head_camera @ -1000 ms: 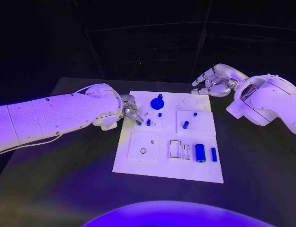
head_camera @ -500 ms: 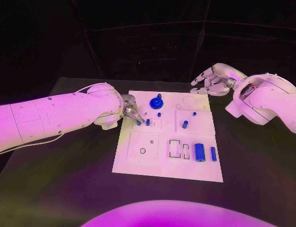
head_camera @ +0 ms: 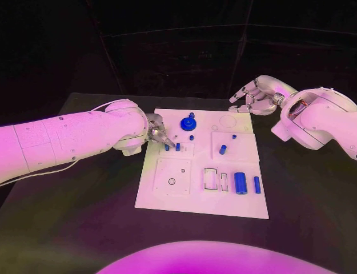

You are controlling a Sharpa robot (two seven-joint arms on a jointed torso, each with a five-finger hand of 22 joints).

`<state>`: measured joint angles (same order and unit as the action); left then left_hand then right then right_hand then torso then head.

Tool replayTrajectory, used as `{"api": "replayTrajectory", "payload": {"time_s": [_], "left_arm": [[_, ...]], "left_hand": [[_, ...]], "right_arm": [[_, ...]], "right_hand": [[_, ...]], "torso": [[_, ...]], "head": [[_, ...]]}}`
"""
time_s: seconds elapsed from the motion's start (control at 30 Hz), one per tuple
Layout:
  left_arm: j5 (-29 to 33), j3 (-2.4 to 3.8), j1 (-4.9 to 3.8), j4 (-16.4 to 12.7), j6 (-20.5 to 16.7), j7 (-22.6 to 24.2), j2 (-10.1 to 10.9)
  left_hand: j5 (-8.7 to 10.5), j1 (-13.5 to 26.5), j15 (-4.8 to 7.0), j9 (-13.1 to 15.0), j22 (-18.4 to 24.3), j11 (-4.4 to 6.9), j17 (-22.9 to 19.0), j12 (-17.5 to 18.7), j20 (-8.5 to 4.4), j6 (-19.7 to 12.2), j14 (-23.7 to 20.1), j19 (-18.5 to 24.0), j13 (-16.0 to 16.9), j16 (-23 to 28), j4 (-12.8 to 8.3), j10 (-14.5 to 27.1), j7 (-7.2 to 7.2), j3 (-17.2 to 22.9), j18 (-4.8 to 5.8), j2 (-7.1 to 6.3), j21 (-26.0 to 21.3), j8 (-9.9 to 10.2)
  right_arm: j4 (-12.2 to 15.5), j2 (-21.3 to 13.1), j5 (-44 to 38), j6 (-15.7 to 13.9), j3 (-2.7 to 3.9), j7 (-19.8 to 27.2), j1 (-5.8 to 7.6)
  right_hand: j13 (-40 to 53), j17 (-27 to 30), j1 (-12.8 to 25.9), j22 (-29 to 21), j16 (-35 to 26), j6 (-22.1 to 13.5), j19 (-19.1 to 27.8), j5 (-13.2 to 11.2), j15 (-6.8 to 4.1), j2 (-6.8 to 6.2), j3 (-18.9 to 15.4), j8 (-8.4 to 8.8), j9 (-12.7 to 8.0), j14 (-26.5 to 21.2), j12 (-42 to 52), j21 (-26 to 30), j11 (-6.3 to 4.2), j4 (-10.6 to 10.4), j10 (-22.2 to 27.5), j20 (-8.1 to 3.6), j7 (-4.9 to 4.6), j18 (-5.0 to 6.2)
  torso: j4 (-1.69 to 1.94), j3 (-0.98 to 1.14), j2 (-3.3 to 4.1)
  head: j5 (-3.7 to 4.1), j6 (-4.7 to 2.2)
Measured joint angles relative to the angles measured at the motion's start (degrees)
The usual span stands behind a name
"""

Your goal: Assemble the parts on the task board

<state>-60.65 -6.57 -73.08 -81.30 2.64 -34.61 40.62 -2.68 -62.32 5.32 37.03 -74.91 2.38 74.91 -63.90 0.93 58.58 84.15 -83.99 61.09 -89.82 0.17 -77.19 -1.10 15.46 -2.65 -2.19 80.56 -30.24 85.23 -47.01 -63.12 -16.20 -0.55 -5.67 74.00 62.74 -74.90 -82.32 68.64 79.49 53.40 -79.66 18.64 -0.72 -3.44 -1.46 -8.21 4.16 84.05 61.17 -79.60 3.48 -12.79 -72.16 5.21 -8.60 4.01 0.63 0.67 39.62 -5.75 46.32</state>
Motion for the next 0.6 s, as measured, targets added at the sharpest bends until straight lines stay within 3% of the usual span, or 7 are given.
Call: {"api": "replayTrajectory", "payload": {"time_s": [0.3, 0.6], "left_arm": [[0.0, -0.07, 0.09, 0.0, -0.9, 0.0, 0.3], [1.1, -0.04, 0.11, -0.8, -5.6, 1.3, 1.7]], "left_hand": [[0.0, 4.4, 0.0, 0.7, 0.0, 0.0, 0.0, 0.0, -0.09, -0.4, 0.0, -0.1, -0.2, 0.0, 3.7, 0.0, -0.34, -6.4, 0.0, -1.41, 0.2, -0.7], [0.0, 4.6, 0.0, 0.7, 0.0, -0.57, 0.0, 4.0, -0.09, -3.3, 0.0, -0.1, -4.4, 0.0, 6.0, 3.3, -1.16, -10.7, 0.0, -1.01, -1.3, -0.5]], "right_arm": [[0.0, 0.0, 0.0, 0.0, 0.0, 0.0, 0.0], [0.0, -0.1, 0.0, 0.1, 0.0, 0.0, 0.0]], "right_hand": [[-0.1, 0.0, 0.0, -0.1, -0.3, 0.0, 0.0, 0.0, 0.0, 0.0, 0.0, 0.0, 0.0, 0.0, 0.0, 0.0, 0.0, 0.0, 0.0, 0.0, 0.0, 0.0], [-0.1, 0.0, 0.0, -0.2, -0.3, -0.2, 0.0, 0.0, 0.0, 0.0, 0.0, 0.0, 0.0, 0.0, 0.0, 0.0, 0.0, 0.0, 0.0, 0.0, 0.19, 0.0]], "torso": [[0.05, -0.07, -0.01], [0.06, -0.07, -0.02]], "head": [[0.11, -0.23], [0.3, -0.42]]}}
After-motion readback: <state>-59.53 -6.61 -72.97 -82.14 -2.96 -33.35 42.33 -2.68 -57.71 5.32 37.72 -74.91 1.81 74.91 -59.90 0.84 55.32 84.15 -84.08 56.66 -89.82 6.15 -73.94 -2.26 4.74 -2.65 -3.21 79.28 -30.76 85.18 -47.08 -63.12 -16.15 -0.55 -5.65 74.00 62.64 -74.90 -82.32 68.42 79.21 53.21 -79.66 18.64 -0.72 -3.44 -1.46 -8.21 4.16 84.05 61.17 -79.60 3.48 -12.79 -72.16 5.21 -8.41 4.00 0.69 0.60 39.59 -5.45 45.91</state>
